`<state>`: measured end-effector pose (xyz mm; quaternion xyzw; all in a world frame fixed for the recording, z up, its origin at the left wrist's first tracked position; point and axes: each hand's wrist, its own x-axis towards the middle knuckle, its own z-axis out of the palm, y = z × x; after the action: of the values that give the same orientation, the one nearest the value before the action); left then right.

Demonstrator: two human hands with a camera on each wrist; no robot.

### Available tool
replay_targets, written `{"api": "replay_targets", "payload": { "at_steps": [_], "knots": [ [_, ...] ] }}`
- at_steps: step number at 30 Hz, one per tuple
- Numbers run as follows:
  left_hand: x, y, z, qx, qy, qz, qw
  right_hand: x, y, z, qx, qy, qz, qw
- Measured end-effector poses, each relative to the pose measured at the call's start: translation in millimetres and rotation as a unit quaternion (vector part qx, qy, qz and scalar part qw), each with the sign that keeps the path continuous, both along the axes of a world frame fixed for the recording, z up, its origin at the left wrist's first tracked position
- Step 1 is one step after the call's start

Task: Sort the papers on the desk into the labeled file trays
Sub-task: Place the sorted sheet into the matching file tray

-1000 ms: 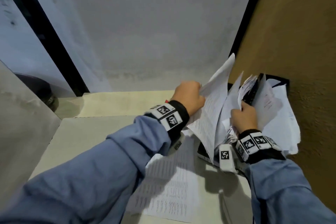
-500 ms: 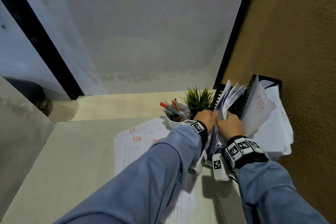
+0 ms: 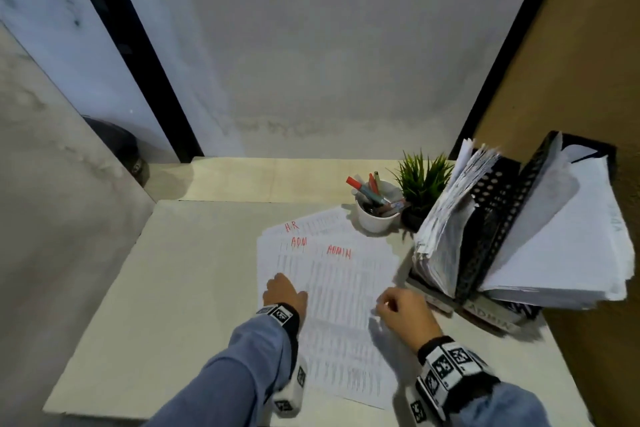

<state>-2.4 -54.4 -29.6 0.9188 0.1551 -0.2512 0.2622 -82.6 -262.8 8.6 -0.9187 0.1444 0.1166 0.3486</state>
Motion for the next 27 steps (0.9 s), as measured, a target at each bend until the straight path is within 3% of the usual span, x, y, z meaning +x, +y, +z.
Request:
{"api": "replay_targets", "payload": {
  "at_steps": [2, 6, 9, 15, 19, 23, 25, 27],
  "knots": [
    [-12, 10, -9, -0.031, -0.023, 0.032, 0.999, -3, 1, -32, -0.018, 0.074, -0.087, 0.993],
    [-24, 10, -17, -0.108, -0.032, 0.083, 0.99, -3, 8, -58, 0.063, 0.082, -0.233, 0.967],
    [-31, 5, -17, -0.154, 0.007, 0.105, 0.982, -2, 18, -53, 0.119, 0.057, -0.273, 0.953],
    [-41, 10, -27, -0.234, -0.019, 0.033, 0.972, 0, 16, -42, 0.192, -0.002, -0.327, 0.925],
    [-40, 25, -29, -0.209, -0.042, 0.064, 0.975, 0, 12, -33, 0.298, -0.035, -0.334, 0.893],
    [-26, 36, -20, -0.089, -0.101, 0.117, 0.984, 0, 6, -40, 0.373, -0.023, -0.312, 0.874],
    [-22, 41, -13, -0.043, -0.101, 0.151, 0.982, 1, 4, -52, 0.41, -0.006, -0.322, 0.853],
    [-17, 45, -14, -0.055, -0.078, 0.166, 0.982, 3, 4, -57, 0.415, 0.005, -0.312, 0.854]
  ]
}}
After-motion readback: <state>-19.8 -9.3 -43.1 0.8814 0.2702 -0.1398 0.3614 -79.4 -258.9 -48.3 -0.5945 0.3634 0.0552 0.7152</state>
